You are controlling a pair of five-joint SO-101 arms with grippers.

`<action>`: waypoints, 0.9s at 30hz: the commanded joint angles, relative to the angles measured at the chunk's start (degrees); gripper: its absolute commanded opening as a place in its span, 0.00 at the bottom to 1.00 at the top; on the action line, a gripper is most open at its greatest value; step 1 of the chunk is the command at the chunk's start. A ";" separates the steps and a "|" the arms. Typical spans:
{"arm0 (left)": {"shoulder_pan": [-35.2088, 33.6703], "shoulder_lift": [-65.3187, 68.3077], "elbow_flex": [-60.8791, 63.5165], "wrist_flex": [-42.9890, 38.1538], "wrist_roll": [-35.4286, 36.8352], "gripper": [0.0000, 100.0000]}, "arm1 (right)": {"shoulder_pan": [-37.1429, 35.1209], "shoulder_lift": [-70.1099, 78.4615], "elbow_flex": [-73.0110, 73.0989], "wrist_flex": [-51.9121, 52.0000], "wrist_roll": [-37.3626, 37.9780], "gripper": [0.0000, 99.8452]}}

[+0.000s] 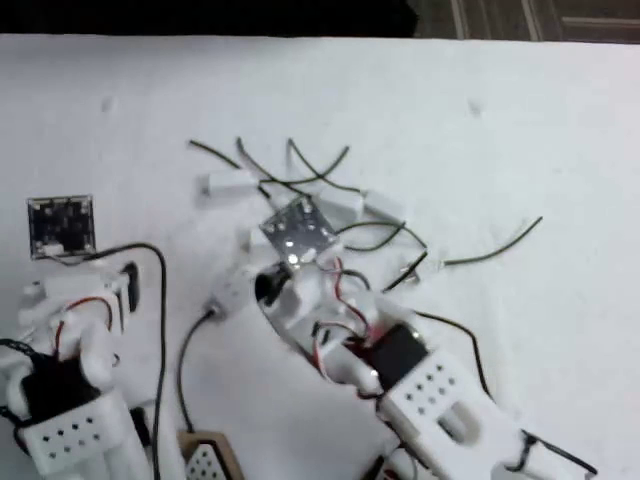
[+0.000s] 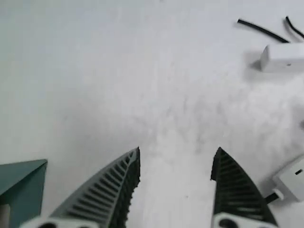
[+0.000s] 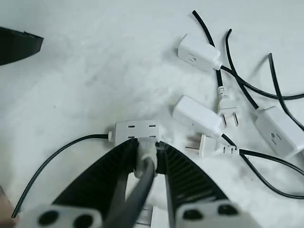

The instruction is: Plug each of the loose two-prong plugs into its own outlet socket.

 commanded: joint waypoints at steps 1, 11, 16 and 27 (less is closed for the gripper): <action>-0.75 -0.57 6.07 -4.84 -0.35 0.25 | -0.31 6.90 -1.32 -6.64 0.70 0.02; -0.48 -0.57 14.68 -10.73 -0.62 0.25 | -0.40 28.53 -12.48 -9.80 4.48 0.02; -0.48 -0.48 15.82 -10.99 -0.70 0.25 | -0.40 34.33 -13.27 -16.48 4.75 0.02; -0.48 -0.48 16.26 -11.08 -0.79 0.25 | -0.40 39.69 -13.01 -21.49 4.84 0.02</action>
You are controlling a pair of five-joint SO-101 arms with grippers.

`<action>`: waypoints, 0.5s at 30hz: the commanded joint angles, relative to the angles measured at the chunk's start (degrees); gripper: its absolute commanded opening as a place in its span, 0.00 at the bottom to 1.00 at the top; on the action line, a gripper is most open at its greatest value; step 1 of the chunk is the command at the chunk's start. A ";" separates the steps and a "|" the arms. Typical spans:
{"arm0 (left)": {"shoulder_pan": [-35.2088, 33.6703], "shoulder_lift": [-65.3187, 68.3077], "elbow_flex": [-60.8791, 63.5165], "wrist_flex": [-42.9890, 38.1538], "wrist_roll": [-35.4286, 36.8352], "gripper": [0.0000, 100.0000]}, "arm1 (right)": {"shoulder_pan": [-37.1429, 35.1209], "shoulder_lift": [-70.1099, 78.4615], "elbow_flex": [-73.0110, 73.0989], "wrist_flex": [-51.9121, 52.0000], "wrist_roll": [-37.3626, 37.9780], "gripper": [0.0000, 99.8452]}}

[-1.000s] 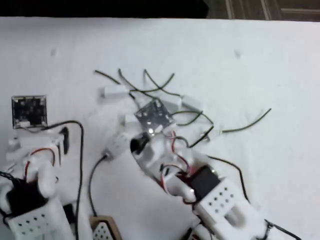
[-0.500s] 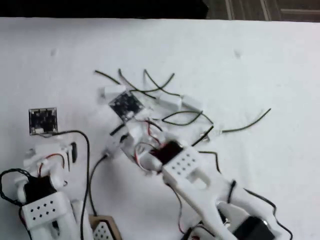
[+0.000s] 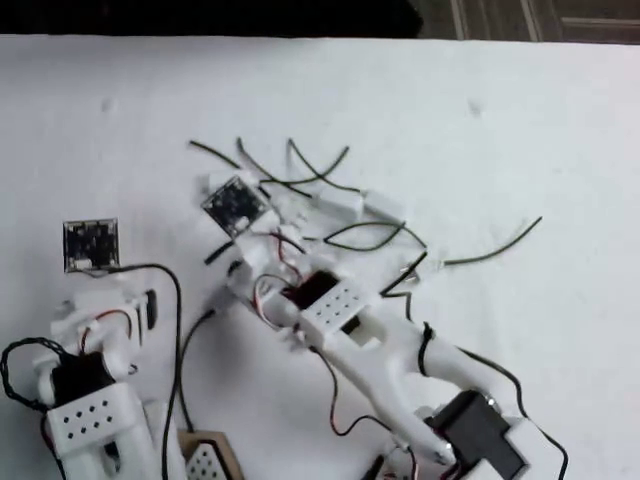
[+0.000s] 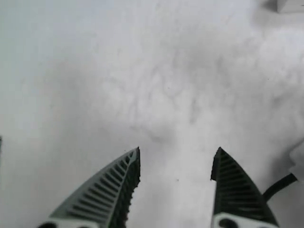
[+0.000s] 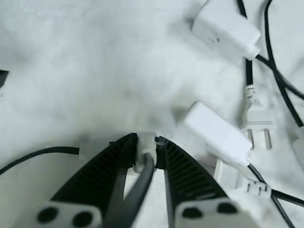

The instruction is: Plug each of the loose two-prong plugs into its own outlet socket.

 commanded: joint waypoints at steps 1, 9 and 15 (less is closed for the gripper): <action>-0.13 -0.48 -0.18 -1.05 -0.44 0.25 | -0.31 0.04 -2.55 -0.92 0.53 0.02; -0.13 -0.48 -0.18 -1.05 -0.44 0.25 | -0.31 0.22 -1.41 -0.57 0.09 0.02; -0.13 -0.48 -0.18 -1.05 -0.44 0.25 | -0.22 -0.22 0.18 -0.48 0.09 0.02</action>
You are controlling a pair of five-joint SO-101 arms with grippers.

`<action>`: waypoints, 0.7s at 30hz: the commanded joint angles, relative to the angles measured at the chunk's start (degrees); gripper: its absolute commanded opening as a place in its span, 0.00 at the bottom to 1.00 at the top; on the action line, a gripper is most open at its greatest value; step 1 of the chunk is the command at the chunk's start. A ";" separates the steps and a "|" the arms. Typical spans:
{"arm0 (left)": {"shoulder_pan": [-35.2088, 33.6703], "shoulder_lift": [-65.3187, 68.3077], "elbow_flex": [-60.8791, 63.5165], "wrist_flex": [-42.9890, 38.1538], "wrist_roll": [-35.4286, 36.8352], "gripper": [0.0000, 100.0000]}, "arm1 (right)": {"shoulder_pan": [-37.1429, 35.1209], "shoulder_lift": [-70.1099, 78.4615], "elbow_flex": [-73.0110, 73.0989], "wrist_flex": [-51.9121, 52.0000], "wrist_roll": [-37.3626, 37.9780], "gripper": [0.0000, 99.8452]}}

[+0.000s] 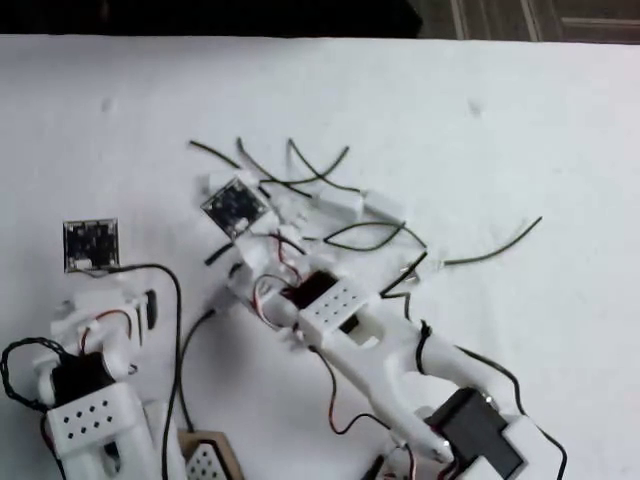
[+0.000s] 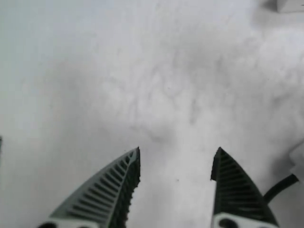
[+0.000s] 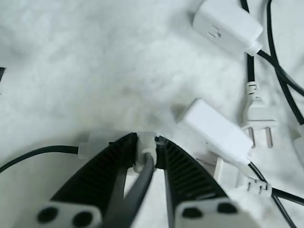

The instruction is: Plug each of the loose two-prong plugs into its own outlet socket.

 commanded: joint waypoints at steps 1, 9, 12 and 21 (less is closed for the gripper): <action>-0.13 -0.48 -0.18 -1.05 -0.44 0.25 | -0.13 -0.66 -0.18 -0.40 0.09 0.02; -0.13 -0.48 -0.18 -1.05 -0.44 0.25 | -0.31 -0.66 -0.62 2.42 0.00 0.02; -0.13 -0.48 -0.18 -1.05 -0.44 0.25 | -0.04 -0.57 -0.44 2.59 0.00 0.02; -0.13 -0.48 -0.18 -1.05 -0.44 0.25 | -0.40 3.03 -1.49 4.00 0.00 0.02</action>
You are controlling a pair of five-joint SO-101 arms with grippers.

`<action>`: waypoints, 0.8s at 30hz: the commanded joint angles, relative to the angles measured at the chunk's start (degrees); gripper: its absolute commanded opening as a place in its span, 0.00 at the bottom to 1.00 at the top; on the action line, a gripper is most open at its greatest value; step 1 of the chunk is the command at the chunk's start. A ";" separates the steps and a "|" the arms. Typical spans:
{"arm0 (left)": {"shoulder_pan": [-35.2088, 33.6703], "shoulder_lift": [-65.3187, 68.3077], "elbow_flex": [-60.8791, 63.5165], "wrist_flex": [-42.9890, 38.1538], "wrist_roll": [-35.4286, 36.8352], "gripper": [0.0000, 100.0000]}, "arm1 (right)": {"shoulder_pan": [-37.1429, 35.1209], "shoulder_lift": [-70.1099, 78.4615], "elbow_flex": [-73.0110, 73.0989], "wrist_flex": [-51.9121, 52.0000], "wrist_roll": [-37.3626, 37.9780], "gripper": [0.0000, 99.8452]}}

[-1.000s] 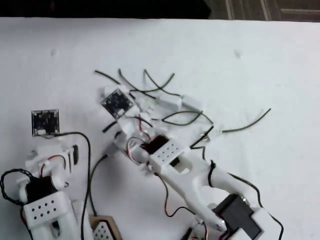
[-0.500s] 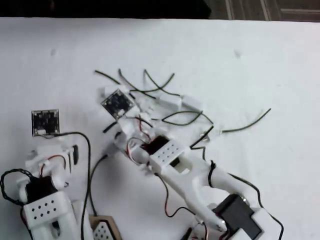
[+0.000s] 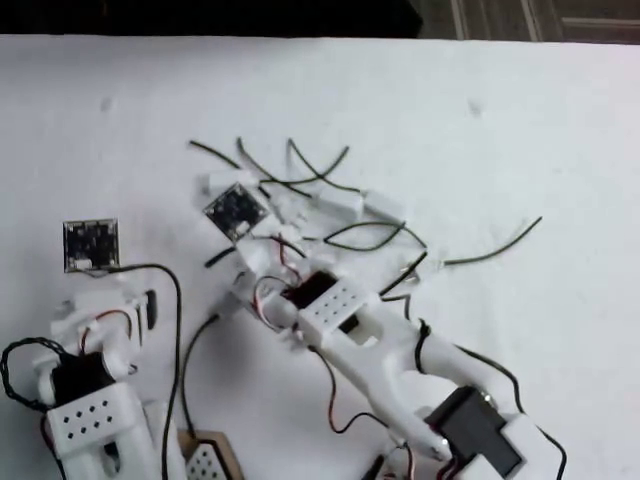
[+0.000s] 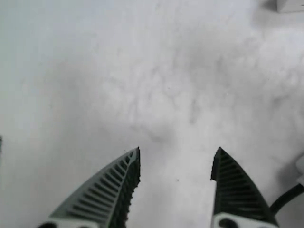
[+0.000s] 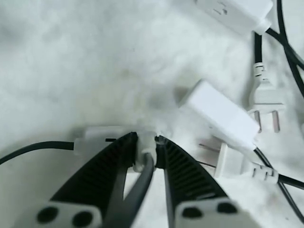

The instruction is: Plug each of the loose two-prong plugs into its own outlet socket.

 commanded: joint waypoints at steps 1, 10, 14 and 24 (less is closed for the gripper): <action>-0.13 -0.48 -0.18 -1.05 -0.44 0.25 | -0.40 2.59 -2.02 1.27 0.00 0.02; -0.13 -0.48 -0.09 -1.05 -0.44 0.25 | -0.13 12.00 -6.33 5.58 0.53 0.02; -0.13 -0.48 0.18 -1.05 -0.44 0.25 | -0.40 11.91 -6.24 5.76 0.53 0.02; -0.13 -0.57 -2.02 -0.97 -0.18 0.26 | -0.48 -6.73 -9.49 21.32 -2.20 0.17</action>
